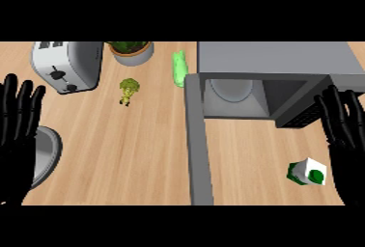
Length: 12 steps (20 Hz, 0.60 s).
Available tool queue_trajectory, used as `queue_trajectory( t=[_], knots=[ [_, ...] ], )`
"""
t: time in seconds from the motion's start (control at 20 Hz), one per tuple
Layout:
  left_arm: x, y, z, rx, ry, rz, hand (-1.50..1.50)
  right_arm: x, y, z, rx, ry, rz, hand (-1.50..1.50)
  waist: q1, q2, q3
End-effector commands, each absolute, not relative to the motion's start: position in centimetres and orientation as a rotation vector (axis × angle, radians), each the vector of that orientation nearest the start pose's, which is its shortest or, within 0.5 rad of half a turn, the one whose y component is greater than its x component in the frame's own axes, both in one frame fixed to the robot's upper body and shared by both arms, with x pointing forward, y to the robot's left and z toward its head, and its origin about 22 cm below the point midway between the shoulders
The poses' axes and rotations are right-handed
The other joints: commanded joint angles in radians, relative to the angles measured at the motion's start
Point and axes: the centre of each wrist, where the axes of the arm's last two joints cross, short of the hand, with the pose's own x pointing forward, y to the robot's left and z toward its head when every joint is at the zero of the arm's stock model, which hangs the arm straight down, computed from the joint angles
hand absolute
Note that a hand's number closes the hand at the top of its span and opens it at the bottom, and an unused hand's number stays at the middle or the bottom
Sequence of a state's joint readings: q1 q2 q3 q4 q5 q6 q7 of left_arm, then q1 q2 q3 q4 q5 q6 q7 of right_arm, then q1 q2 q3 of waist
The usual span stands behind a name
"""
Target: Pick up the milk, place it into the microwave and close the microwave
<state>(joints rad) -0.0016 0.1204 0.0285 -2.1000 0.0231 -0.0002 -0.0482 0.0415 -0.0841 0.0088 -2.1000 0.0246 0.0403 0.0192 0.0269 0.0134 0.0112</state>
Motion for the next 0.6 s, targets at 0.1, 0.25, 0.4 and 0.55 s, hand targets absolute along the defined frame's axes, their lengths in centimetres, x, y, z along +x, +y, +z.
queue_trajectory(
  t=[0.1,0.25,0.4,0.55],
  knots=[
    [20.8,24.9,12.7,0.069,-2.103,-0.132,-1.50,19.8,-25.7,11.1,-0.032,-2.059,0.159,-1.50,-0.028,-0.014,-0.011],
    [21.6,26.5,12.3,0.046,-2.077,-0.175,-1.50,20.2,-29.3,12.3,-0.044,-2.100,0.156,-1.50,-0.030,-0.014,-0.011],
    [20.4,24.6,11.5,0.005,-1.981,-0.008,-1.50,19.5,-29.3,12.4,0.096,-2.011,0.029,-1.50,-0.030,-0.015,-0.011],
    [18.8,27.0,12.3,0.032,-1.967,-0.015,-1.50,19.9,-29.4,9.7,0.074,-1.988,-0.002,-1.50,-0.024,-0.014,-0.011]
  ],
)
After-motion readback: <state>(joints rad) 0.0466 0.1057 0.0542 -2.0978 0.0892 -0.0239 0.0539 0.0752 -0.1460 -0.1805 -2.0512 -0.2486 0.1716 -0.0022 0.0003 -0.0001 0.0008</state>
